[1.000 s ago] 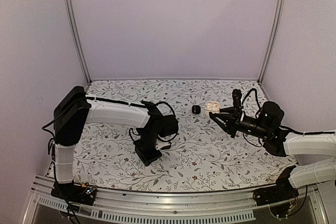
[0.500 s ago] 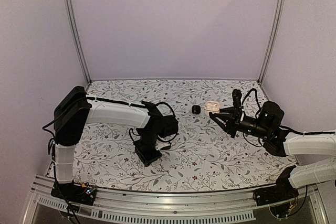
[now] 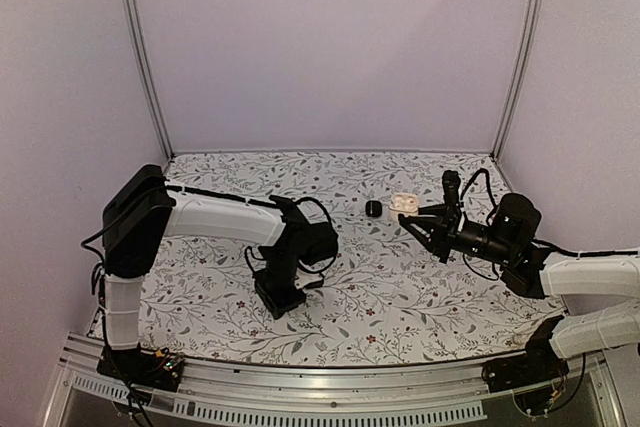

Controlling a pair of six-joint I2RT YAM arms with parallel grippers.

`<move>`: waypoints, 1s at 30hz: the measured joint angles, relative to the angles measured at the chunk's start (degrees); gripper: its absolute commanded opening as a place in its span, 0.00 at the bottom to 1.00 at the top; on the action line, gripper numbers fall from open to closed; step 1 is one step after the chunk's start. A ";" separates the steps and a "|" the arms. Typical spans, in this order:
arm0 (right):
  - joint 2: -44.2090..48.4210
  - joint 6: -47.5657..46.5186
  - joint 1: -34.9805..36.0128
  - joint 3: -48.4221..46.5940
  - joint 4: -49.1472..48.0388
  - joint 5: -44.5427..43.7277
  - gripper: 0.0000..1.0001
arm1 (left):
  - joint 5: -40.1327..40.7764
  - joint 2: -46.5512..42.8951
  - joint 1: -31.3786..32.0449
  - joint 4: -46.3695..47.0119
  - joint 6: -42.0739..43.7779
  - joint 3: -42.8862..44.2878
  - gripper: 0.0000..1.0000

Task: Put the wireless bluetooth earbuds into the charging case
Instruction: Move the right earbud to the center of the board.

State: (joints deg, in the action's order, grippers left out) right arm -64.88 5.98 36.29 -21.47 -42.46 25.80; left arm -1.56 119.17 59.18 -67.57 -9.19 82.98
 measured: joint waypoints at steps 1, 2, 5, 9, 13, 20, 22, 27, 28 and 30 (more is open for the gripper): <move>0.00 0.00 0.00 0.00 0.02 0.00 0.00 | -0.09 0.00 0.00 0.02 -0.02 0.00 0.14; 0.00 0.00 0.00 0.00 0.02 0.02 0.00 | -0.17 0.00 0.00 0.00 0.04 0.02 0.13; 0.00 0.00 0.00 0.00 0.02 0.02 0.00 | -0.26 0.00 0.00 -0.02 0.17 0.35 0.11; 0.00 0.00 0.00 0.00 0.02 0.02 0.00 | 0.31 -0.02 -0.15 0.15 0.17 1.57 0.10; 0.00 0.02 0.00 0.00 0.04 0.02 0.00 | 1.27 -0.66 -0.57 1.05 0.15 2.38 0.08; 0.00 0.00 0.00 -0.04 0.17 0.09 0.00 | 3.30 -7.34 -2.27 7.41 0.39 2.19 0.08; 0.00 0.00 0.00 -0.39 0.72 0.24 0.00 | 2.89 -10.16 -2.51 10.43 1.20 1.36 0.08; 0.28 -0.02 0.00 -0.74 1.57 0.26 0.00 | -2.78 -13.62 -2.27 16.24 5.70 -1.57 0.08; 0.46 -0.04 0.00 -0.74 1.81 0.24 0.00 | -3.76 -13.55 -2.01 16.98 6.91 -2.64 0.08; 0.98 -0.24 0.00 -0.74 2.29 0.24 0.00 | -5.16 -13.42 -1.49 17.38 8.96 -4.44 0.09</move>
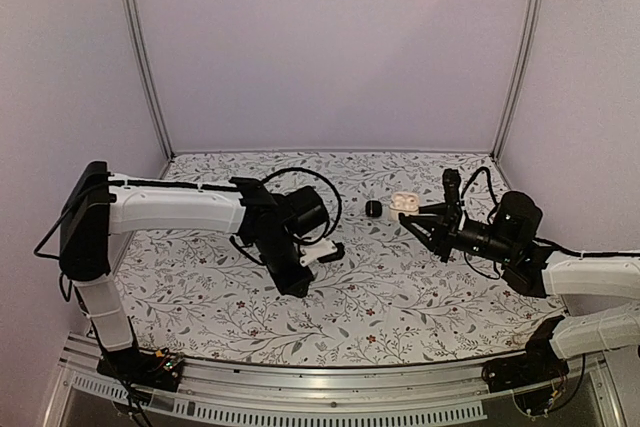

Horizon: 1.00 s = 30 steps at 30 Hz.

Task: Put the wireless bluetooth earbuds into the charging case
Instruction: Move the right earbud to the center of the board.

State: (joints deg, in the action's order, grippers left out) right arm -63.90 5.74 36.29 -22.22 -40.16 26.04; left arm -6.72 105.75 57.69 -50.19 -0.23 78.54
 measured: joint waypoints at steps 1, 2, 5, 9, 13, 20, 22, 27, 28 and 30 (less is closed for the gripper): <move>0.24 -0.17 0.00 0.00 0.07 -0.02 0.00 | -0.59 0.02 0.44 0.00 1.22 -0.96 0.09; 0.46 -0.28 0.00 0.00 0.15 -0.02 0.00 | -0.87 0.02 0.87 -0.09 2.32 -1.62 0.09; 0.98 -0.46 0.00 0.00 0.28 -0.04 0.00 | -1.55 0.02 2.01 -0.11 5.35 -2.58 0.09; 1.11 -0.59 0.00 0.00 0.33 -0.04 0.00 | -2.03 0.02 2.75 0.26 10.32 -3.10 0.10; 1.49 -0.59 0.00 0.00 0.39 -0.26 0.00 | -3.52 0.20 2.86 1.92 15.32 -3.15 0.11; 4.74 -0.61 -0.24 0.00 2.43 -1.33 0.00 | -8.13 3.96 4.11 6.78 24.57 -1.51 0.10; 6.14 -0.63 -0.44 0.00 3.10 -1.75 0.00 | -9.27 5.81 4.66 7.26 27.02 -0.20 0.09; 8.37 -0.83 -0.50 0.00 3.82 -2.23 0.00 | -10.99 9.66 6.69 6.73 32.50 3.98 0.09; 8.50 -0.87 -0.55 0.00 3.80 -2.25 0.00 | -11.08 10.08 7.21 6.47 33.42 4.55 0.09; 8.59 -0.92 -0.63 0.00 3.91 -2.36 0.00 | -11.10 10.60 8.00 6.08 34.80 5.09 0.09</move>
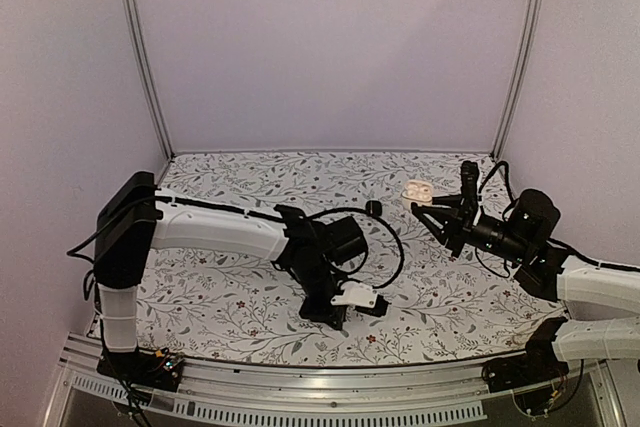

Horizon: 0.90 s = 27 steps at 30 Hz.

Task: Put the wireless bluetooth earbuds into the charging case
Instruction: Move the right earbud to the center of the board.

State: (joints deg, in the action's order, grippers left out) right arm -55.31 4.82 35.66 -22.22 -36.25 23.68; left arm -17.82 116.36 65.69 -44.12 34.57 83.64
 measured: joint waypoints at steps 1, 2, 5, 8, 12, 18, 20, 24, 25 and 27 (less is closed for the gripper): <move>0.00 -0.09 -0.04 0.00 0.15 -0.04 0.00 | -0.02 0.22 0.33 -0.15 0.61 0.04 0.09; 0.00 -0.13 -0.07 0.00 0.28 -0.07 0.00 | -0.02 0.48 0.63 -0.44 1.11 0.11 0.09; -0.02 -0.31 -0.07 0.00 0.42 -0.04 0.00 | 0.15 1.33 1.11 -0.76 2.19 0.35 0.10; -0.07 -0.42 -0.07 0.00 0.52 -0.04 0.00 | 0.55 2.03 1.27 -0.79 3.04 0.44 0.12; -0.07 -0.61 -0.07 0.00 0.81 -0.04 0.00 | 1.27 2.51 1.33 -0.83 3.65 0.48 0.16; -0.07 -0.81 -0.07 0.00 1.33 -0.07 0.00 | 3.30 4.15 1.46 -1.27 3.56 1.75 0.37; -0.07 -0.83 -0.07 0.00 1.40 -0.07 0.00 | 3.56 4.33 1.51 -1.46 3.23 1.95 0.47; -0.04 -0.98 -0.07 0.00 1.55 -0.07 0.00 | 4.66 4.33 1.70 -1.92 2.71 2.49 0.57; -0.04 -1.01 -0.07 0.00 1.57 -0.07 0.00 | 4.94 4.31 1.73 -1.99 2.67 2.62 0.58; -0.07 -1.03 -0.07 0.00 1.57 -0.07 0.00 | 5.57 4.09 1.81 -2.05 1.95 2.89 0.63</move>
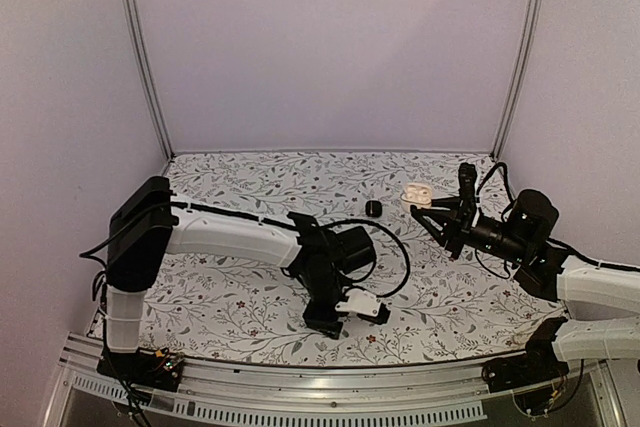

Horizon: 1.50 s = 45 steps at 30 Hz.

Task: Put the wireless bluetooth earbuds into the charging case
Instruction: Move the right earbud to the center of the board, then pick up the right earbud from the center of the board.

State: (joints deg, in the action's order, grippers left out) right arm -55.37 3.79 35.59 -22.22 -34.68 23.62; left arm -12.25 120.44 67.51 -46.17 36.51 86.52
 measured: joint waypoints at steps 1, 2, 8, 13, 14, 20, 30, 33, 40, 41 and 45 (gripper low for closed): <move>0.02 0.00 0.00 0.00 0.00 0.02 0.00 | 0.42 -0.44 0.07 0.04 -0.52 0.09 0.65; 0.00 0.00 0.00 0.00 0.00 0.00 0.00 | 0.96 -1.03 0.15 0.04 -1.16 0.11 0.68; 0.37 -0.52 -0.09 0.00 0.50 -1.18 0.00 | 7.17 -9.84 1.01 0.33 -9.29 1.16 1.00; 2.62 -1.86 -1.31 0.00 1.68 -2.86 0.00 | 15.32 -12.66 1.07 -1.84 -20.46 6.32 1.00; 3.17 -2.03 -1.77 0.00 1.81 -3.17 0.00 | 15.69 -11.93 0.72 -3.67 -23.10 7.74 1.00; 5.49 -2.54 -4.02 0.00 3.04 -4.28 0.00 | 14.86 -2.47 0.04 -12.81 -35.32 13.90 1.00; 7.41 -2.36 -4.59 0.00 3.96 -5.14 0.00 | 11.56 1.09 2.86 -20.50 -43.54 19.50 0.80; 7.41 -2.32 -4.59 0.00 4.22 -5.14 0.00 | 11.17 2.78 3.78 -21.05 -44.68 19.96 0.63; 7.41 -2.32 -4.61 0.00 4.33 -5.09 0.00 | 11.19 8.74 4.39 -22.18 -45.24 19.89 0.42; 7.41 -2.32 -4.61 0.00 4.33 -5.09 0.00 | 11.21 9.40 4.39 -22.23 -45.27 19.93 0.40; 7.41 -2.29 -4.61 0.00 4.35 -5.09 0.00 | 11.15 11.23 4.50 -22.27 -45.31 20.44 0.34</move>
State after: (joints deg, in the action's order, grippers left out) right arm -47.97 1.50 30.98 -22.22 -30.33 18.52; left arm -1.10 131.68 72.01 -68.45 -8.80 106.96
